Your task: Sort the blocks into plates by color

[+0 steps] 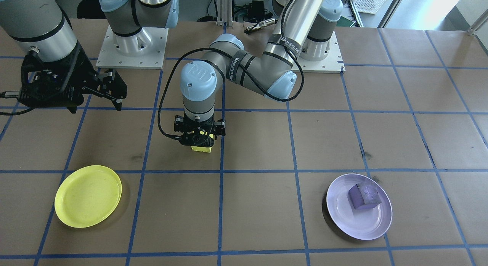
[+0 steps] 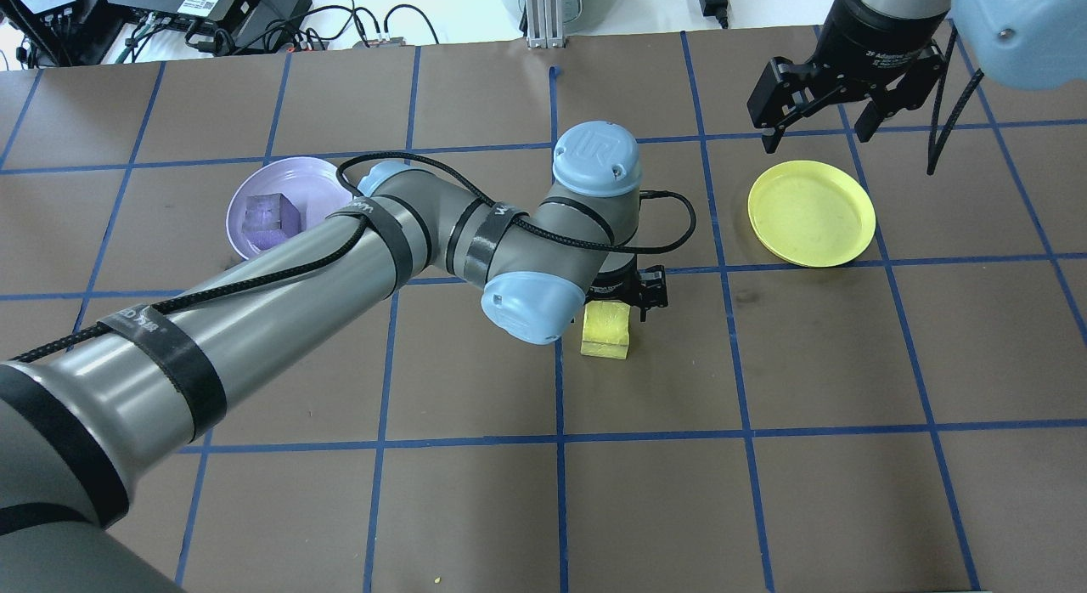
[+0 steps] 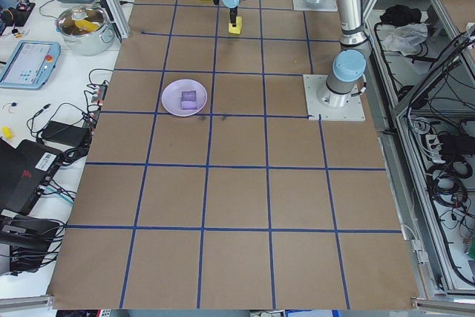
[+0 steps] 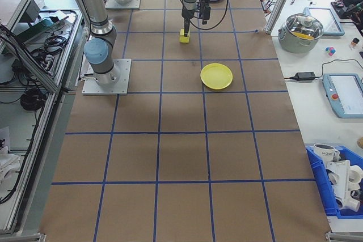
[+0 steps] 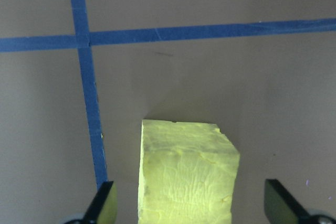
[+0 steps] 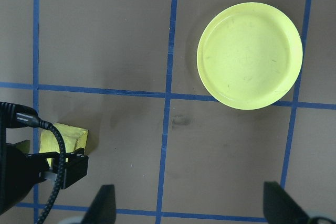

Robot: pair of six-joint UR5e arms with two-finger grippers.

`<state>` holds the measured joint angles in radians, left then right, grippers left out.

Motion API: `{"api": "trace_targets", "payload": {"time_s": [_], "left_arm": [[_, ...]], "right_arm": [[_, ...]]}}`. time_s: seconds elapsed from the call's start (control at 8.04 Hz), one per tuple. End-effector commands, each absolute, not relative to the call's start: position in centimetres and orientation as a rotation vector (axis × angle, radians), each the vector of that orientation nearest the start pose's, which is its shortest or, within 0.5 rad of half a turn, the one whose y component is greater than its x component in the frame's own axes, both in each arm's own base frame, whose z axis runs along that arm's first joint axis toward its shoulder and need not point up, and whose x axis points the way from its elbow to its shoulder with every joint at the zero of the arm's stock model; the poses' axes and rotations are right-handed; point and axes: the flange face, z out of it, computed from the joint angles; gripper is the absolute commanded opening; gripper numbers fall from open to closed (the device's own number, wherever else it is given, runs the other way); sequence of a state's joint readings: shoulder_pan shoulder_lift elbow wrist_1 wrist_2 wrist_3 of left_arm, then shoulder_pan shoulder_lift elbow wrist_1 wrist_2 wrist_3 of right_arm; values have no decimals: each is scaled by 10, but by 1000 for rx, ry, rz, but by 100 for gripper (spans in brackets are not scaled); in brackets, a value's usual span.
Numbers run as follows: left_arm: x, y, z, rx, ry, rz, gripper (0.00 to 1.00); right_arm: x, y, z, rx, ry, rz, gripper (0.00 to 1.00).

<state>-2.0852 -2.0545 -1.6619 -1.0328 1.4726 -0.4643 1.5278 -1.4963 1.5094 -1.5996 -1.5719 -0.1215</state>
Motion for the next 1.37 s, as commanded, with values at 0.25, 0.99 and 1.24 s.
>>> {"api": "trace_targets", "payload": {"time_s": [0.25, 0.99, 1.24], "left_arm": [[-362, -500, 317, 30, 3258, -36, 100], [-191, -534, 454, -24, 3170, -25, 100], [-174, -504, 553, -55, 3155, -49, 100]], "right_arm": [[109, -535, 473, -118, 3137, 19, 100], [125, -523, 410, 92, 3052, 191, 100], [148, -516, 395, 71, 3016, 211, 100]]}}
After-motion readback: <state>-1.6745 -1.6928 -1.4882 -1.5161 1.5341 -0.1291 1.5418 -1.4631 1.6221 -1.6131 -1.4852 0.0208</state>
